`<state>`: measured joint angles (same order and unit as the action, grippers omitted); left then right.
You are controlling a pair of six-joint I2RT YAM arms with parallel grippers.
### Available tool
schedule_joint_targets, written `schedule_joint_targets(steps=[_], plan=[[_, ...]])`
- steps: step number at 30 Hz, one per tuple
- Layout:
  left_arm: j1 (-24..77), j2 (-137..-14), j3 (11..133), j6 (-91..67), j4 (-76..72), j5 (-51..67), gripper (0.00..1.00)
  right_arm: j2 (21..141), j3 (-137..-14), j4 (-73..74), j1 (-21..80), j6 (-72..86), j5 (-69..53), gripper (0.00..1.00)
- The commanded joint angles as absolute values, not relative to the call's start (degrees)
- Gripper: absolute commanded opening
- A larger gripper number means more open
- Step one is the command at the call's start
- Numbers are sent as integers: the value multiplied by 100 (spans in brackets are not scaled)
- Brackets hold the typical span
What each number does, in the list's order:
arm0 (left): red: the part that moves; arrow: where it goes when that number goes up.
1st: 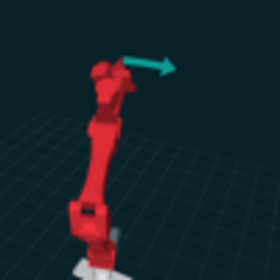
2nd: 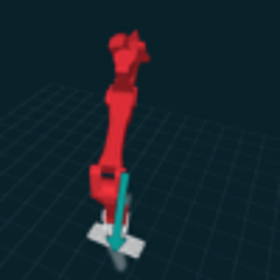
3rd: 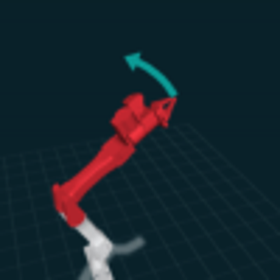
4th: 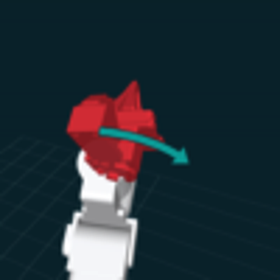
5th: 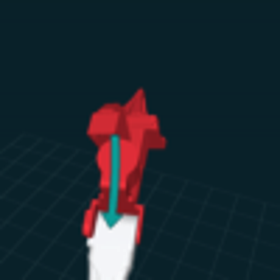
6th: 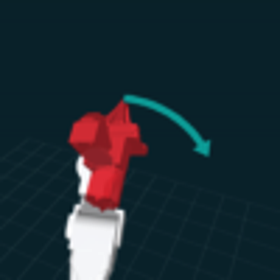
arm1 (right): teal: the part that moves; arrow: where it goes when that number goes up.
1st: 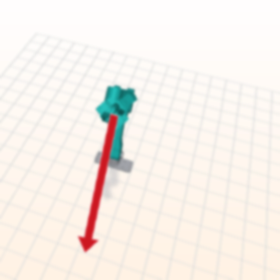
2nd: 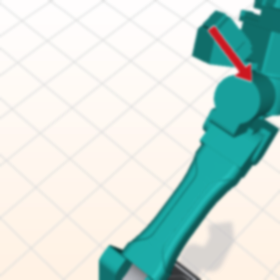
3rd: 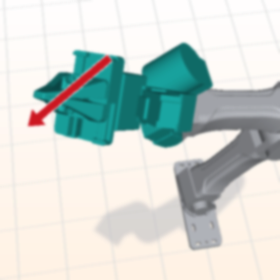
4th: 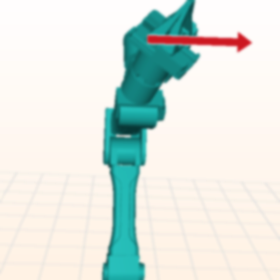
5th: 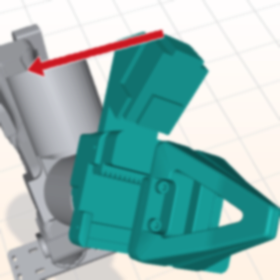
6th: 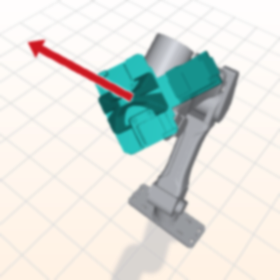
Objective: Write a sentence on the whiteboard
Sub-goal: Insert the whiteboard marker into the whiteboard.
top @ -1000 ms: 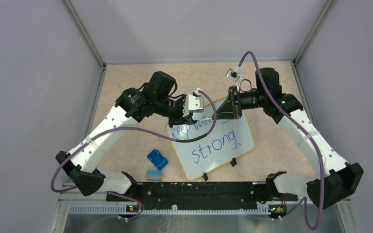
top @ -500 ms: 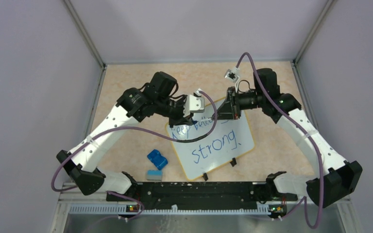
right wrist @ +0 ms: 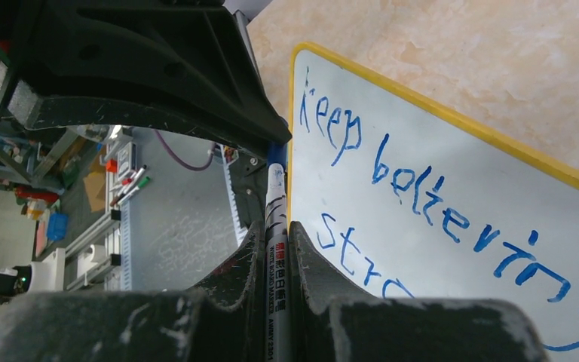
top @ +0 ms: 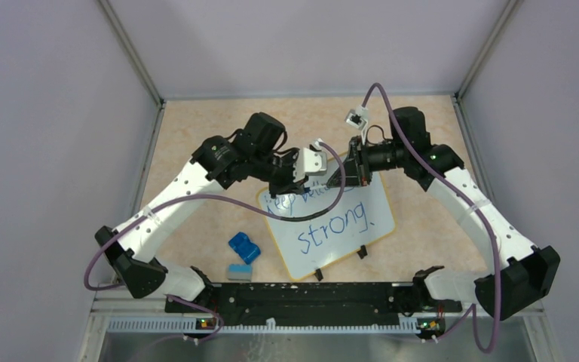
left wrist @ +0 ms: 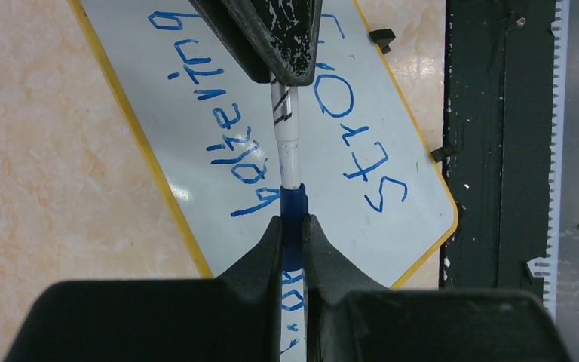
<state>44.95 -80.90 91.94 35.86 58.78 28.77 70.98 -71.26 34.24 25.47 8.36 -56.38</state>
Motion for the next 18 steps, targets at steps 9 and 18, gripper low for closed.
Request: schedule_joint_targets(steps=[9, 18], plan=[[4656, -8515, 9870, 2980, 5414, 2720, 0, 7028, -6848, 2606, 2614, 1068, -5458, 0], [5181, -8771, 10082, 3128, 5335, 2160, 0, 6995, -6428, 2026, 2619, 1387, -5694, 0]])
